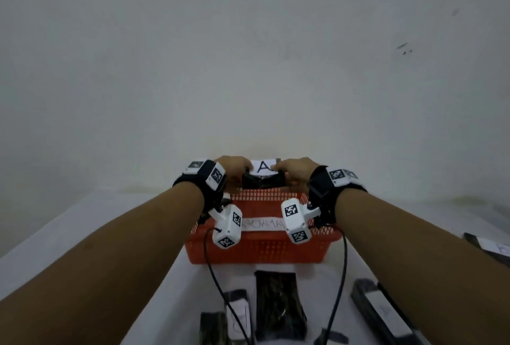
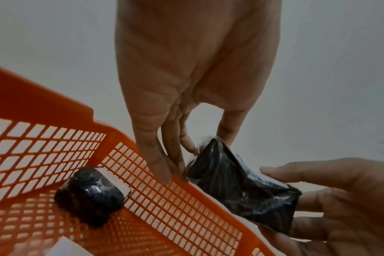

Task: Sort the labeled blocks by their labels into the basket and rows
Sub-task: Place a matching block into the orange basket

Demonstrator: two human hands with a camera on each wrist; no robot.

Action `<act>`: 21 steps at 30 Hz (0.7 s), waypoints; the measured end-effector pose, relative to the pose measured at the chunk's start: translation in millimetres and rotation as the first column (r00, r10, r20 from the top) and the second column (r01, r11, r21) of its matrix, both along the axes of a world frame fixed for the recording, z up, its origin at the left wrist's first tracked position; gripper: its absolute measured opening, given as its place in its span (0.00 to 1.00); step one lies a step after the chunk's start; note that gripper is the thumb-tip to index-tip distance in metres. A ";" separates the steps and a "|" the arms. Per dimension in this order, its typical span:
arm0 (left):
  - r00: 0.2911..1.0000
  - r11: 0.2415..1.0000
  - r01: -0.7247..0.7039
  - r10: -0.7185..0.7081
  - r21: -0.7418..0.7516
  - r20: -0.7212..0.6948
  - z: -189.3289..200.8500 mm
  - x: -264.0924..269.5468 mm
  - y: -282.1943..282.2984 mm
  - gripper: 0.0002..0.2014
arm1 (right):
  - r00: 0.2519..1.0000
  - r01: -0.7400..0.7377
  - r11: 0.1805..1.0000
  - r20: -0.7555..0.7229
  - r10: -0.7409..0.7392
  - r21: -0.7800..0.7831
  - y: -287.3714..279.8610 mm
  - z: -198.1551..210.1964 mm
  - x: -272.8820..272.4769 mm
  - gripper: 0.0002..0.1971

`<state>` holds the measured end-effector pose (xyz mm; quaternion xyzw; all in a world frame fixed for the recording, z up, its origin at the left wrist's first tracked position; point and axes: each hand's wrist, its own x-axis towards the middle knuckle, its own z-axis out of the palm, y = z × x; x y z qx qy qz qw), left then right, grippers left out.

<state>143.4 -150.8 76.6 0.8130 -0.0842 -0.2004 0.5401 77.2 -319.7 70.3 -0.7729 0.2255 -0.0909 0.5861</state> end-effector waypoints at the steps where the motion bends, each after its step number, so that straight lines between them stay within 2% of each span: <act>1: 1.000 0.999 0.020 -0.020 0.038 0.024 -4.0 8.2 -3.2 0.07 | 1.000 -0.004 1.000 -0.021 0.003 -0.024 -2.7 -4.4 9.5 0.14; 7: 0.998 0.992 0.030 -0.037 0.124 0.054 -18.1 46.5 -14.6 0.07 | 0.995 -0.028 0.989 -0.094 0.014 -0.147 -8.1 -21.1 47.7 0.15; 11: 0.999 0.977 0.033 -0.041 0.208 0.031 -25.9 63.8 -19.9 0.19 | 0.989 -0.057 0.980 -0.146 0.029 -0.189 -12.1 -31.2 63.9 0.16; 14: 0.999 0.964 0.027 -0.034 0.265 0.023 -38.2 70.9 -22.4 0.21 | 0.985 -0.067 0.992 -0.167 0.049 -0.106 -14.7 -46.7 71.5 0.10; 16: 0.992 0.935 0.014 -0.058 0.353 0.114 -46.0 72.1 -21.3 0.21 | 0.979 -0.079 0.995 -0.195 0.065 -0.061 -13.8 -57.0 72.4 0.08; 17: 0.992 0.939 -0.027 -0.018 0.342 0.126 -48.9 72.4 -19.7 0.19 | 0.974 -0.088 0.994 -0.216 0.072 -0.067 -12.7 -62.4 73.1 0.06; 18: 0.988 0.917 -0.011 -0.052 0.399 0.146 -52.1 74.7 -18.0 0.17 | 0.968 -0.100 0.992 -0.239 0.079 -0.080 -11.7 -67.0 74.4 0.07; 19: 0.979 0.887 0.008 -0.101 0.461 0.179 -56.2 77.4 -17.9 0.15 | 0.963 -0.112 0.989 -0.257 0.084 -0.097 -11.3 -71.6 75.9 0.08; 21: 0.977 0.876 -0.028 -0.078 0.482 0.199 -63.2 84.0 -20.4 0.12 | 0.961 -0.118 0.982 -0.267 0.075 -0.149 -12.5 -80.3 81.4 0.15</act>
